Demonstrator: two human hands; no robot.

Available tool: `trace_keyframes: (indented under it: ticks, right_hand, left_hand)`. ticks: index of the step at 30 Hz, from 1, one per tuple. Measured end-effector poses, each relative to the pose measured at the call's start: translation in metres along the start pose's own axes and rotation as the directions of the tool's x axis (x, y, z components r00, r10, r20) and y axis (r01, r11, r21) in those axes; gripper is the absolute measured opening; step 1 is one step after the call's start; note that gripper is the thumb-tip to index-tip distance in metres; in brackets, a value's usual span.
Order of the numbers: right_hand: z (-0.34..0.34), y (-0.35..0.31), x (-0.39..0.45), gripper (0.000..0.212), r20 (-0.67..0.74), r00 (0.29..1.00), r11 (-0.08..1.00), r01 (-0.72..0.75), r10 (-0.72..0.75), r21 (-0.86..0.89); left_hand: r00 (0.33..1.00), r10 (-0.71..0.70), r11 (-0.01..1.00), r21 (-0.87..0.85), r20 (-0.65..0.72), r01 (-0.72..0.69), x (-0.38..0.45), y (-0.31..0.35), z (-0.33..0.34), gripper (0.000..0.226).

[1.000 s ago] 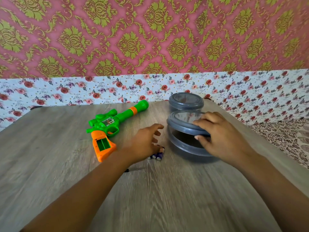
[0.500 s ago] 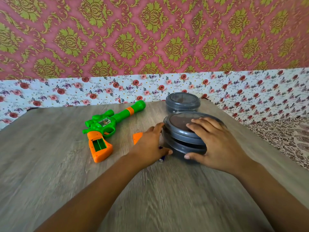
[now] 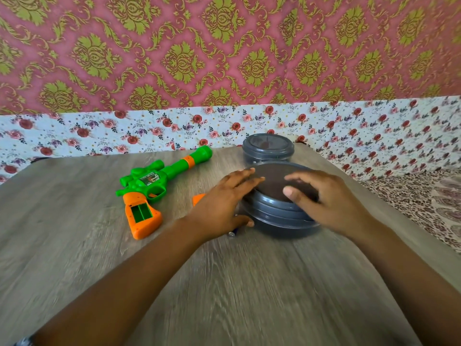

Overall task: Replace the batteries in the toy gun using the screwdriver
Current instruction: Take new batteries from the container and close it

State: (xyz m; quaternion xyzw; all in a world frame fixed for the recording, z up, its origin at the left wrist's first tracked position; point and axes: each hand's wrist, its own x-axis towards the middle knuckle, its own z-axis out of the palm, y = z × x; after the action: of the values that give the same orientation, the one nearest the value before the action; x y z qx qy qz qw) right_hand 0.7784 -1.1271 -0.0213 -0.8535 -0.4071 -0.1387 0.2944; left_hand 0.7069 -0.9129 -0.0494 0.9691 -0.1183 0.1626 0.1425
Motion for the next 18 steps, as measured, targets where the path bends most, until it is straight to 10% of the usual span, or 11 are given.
trace_keyframes:
  ticks: [8, 18]
  right_hand:
    - [0.017, 0.015, 0.026, 0.064, 0.283, 0.920, 0.920, -0.163, 0.272, -0.356]
    - [0.022, 0.018, 0.023, 0.062, 0.260, 0.930, 0.907, -0.142, 0.259, -0.396]
  left_hand:
    - [0.984, 0.157, 0.987, 0.046, -0.085, -0.153, 0.004, -0.004, 0.020, 0.066]
    - [0.960, 0.199, 0.978, 0.096, -0.199, -0.183, 0.002, -0.006, 0.035, 0.055]
